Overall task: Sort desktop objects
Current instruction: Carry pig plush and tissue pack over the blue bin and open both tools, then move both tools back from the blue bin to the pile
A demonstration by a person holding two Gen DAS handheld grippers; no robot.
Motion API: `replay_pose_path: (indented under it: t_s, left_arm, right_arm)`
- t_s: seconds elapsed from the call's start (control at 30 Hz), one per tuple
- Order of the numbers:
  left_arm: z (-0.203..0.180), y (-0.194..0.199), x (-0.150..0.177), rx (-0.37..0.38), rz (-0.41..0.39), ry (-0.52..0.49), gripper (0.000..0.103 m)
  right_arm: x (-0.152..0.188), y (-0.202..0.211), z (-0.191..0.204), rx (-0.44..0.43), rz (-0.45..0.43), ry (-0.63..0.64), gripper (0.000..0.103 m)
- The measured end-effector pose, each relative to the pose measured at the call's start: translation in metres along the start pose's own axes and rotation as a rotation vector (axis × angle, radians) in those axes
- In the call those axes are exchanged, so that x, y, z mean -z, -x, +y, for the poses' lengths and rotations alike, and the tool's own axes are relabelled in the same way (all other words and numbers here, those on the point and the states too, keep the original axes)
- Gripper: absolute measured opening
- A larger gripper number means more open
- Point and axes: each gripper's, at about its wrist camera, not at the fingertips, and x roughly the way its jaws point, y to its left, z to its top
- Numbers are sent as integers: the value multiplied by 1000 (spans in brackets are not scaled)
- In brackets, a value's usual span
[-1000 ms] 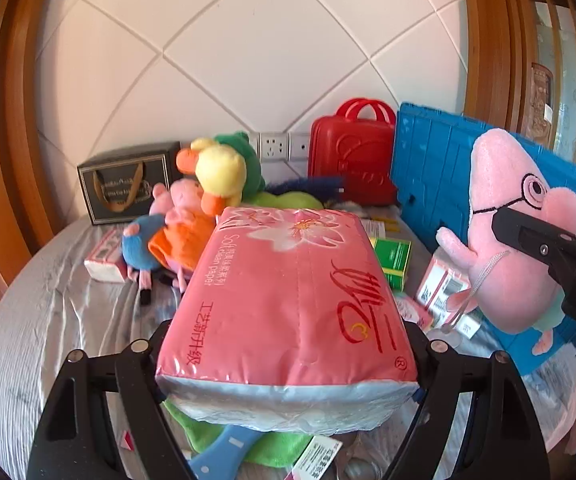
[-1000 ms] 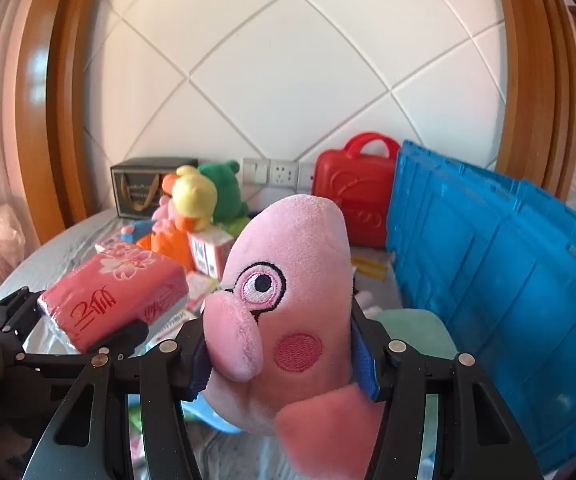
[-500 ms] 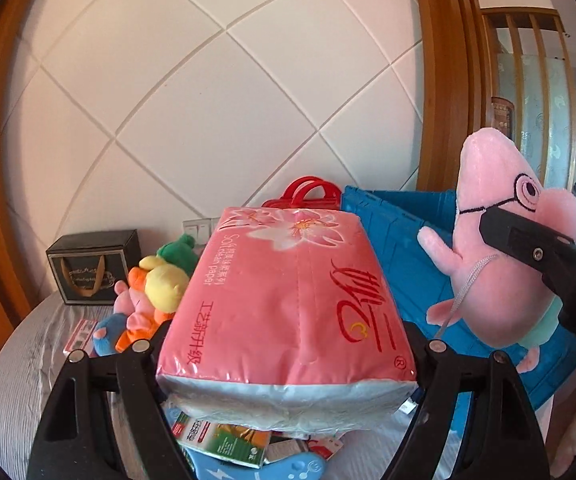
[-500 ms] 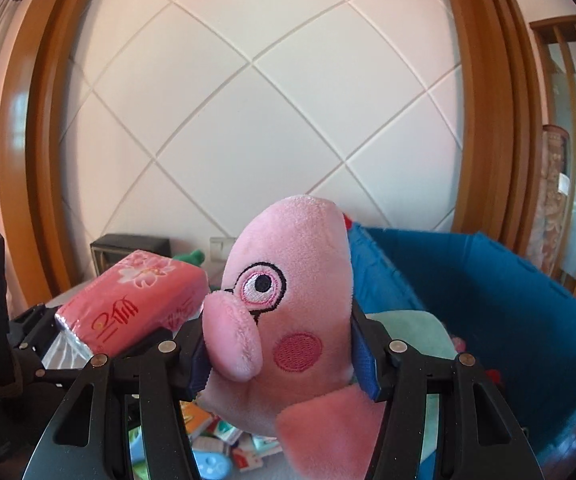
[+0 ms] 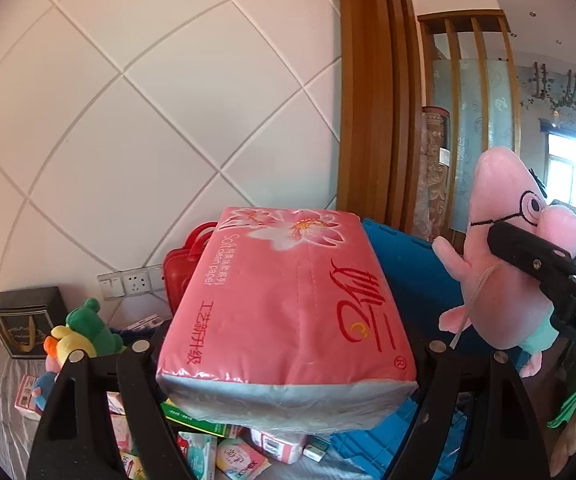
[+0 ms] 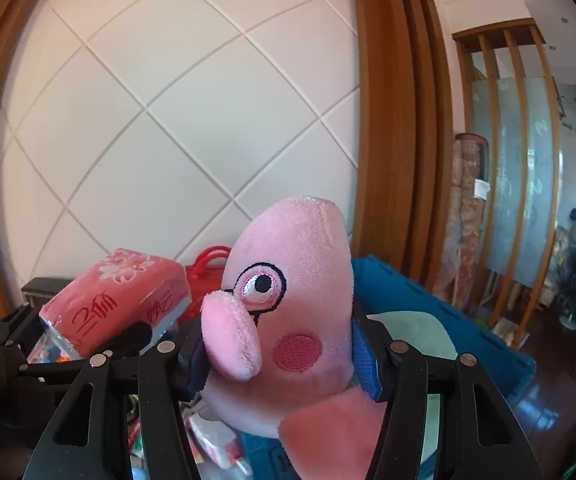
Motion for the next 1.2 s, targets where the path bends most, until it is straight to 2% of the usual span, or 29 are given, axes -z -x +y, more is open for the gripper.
replay_pose_path:
  t_s: [0.17,0.4,0.47,0.5,0.53,0.57,0.63,0.67,0.83,0.97,1.2]
  left_arm:
    - [-38,-20,-6,53,14,-37,81]
    - [-83,-39,-13,96,34,-68,81]
    - [-92,-47,-14,108,64,-85,82]
    - [-97,-52,-14,120,85,-92,82]
    - [-101,-57,-14,120,103,-101,85]
    - [-104,-59,-14,113,108,-110,91]
    - [-109,-57,-13,117,85,-119,100]
    - [-110,-56,-13,110,74,-121,102]
    - [-99,-52,-12,89,67,-109,102]
    - [-73,-46,-3,65,60,-65,102]
    - [4,-25,37,-68,59,-13,102]
  right_arm:
    - [3,-10,-40,71,18,-19,58]
    - [11,-25,-75,114,47,-31,58]
    - [12,-32,-84,118,70,-36,64]
    - [13,-38,-87,122,95,-43,77]
    - [14,-44,-91,133,113,-48,95]
    - [15,-46,-95,156,120,-47,103]
    - [15,-41,-99,173,105,-49,103]
    - [15,-39,-101,164,100,-53,103]
    - [17,-37,-100,147,86,-65,103]
    - [20,-36,-86,111,73,-61,103]
    - [31,-24,-22,-24,17,-8,103]
